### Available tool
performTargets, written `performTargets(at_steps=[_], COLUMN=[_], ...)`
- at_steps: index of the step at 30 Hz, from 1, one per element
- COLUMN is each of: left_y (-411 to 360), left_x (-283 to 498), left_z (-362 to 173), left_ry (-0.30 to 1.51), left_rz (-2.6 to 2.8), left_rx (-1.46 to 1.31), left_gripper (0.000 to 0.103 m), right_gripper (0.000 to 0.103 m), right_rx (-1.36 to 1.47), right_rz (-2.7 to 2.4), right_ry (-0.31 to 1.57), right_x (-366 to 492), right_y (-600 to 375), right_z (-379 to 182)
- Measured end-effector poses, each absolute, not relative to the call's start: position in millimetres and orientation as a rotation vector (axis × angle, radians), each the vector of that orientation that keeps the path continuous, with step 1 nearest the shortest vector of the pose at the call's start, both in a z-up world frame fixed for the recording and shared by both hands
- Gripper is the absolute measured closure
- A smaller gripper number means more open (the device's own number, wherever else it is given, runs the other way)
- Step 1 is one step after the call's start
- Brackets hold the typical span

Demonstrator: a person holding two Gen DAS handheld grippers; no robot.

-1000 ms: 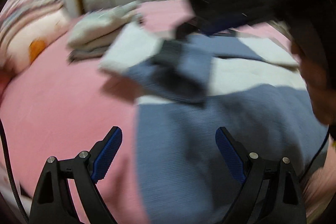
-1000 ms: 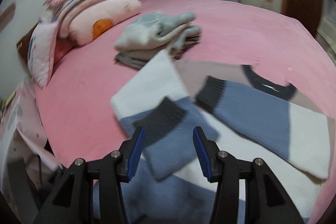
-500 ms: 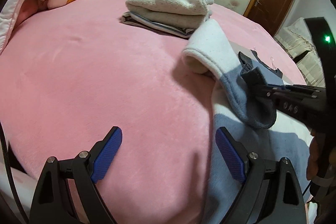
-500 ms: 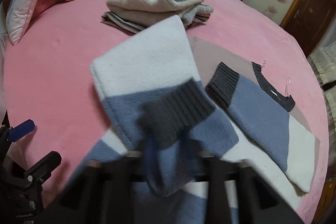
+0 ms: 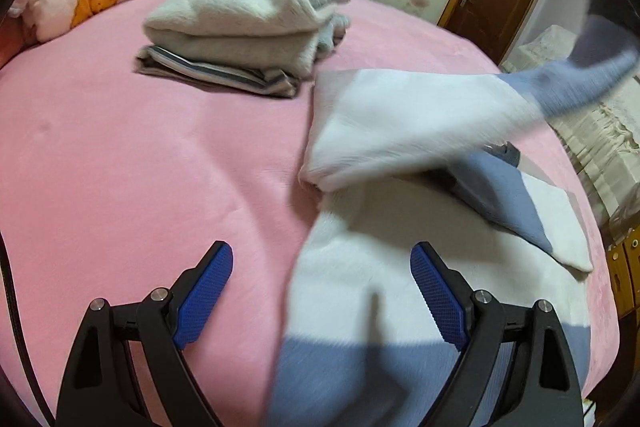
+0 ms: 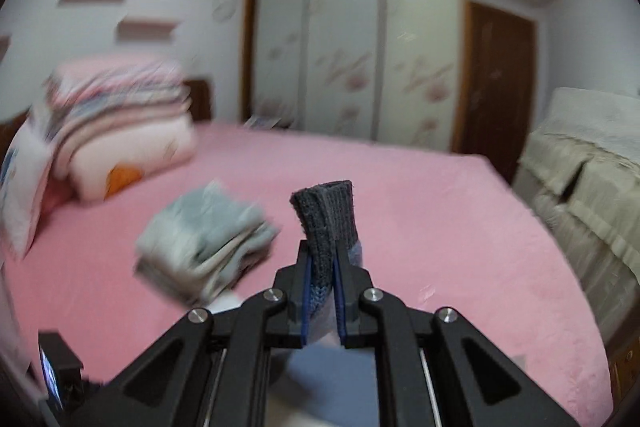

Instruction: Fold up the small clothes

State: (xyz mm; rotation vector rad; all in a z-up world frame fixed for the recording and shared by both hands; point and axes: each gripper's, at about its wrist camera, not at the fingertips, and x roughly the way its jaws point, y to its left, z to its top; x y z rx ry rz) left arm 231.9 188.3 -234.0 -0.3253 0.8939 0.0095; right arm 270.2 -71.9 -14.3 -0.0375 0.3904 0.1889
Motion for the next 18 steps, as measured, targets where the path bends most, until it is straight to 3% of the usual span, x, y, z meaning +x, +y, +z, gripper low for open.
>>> performTargets(at_steps=[4, 8, 11, 16, 18], left_y=[176, 175, 176, 181, 183], left_x=[261, 279, 291, 303, 303], left_z=[-249, -254, -253, -256, -258], left_ry=[0.96, 0.979, 0.979, 0.964, 0.954], left_rz=[0.026, 0.073, 0.1, 0.129, 0.145], left_rx=[-0.359, -0.393, -0.411, -0.428, -0.439], left_gripper=[0.013, 0.013, 0.013, 0.014, 0.024], right_gripper=[0.093, 0.083, 0.083, 0.079, 0.077], right_rx=[0.087, 0.195, 0.266, 0.421, 0.449], right_rz=[0.088, -0.013, -0.079, -0.051, -0.035], right_ry=[0.482, 0.737, 0.879, 0.881, 0.88], right_x=[292, 308, 301, 284, 290], right_y=[-137, -194, -227, -262, -265], right_z=[-61, -148, -196, -207, -208])
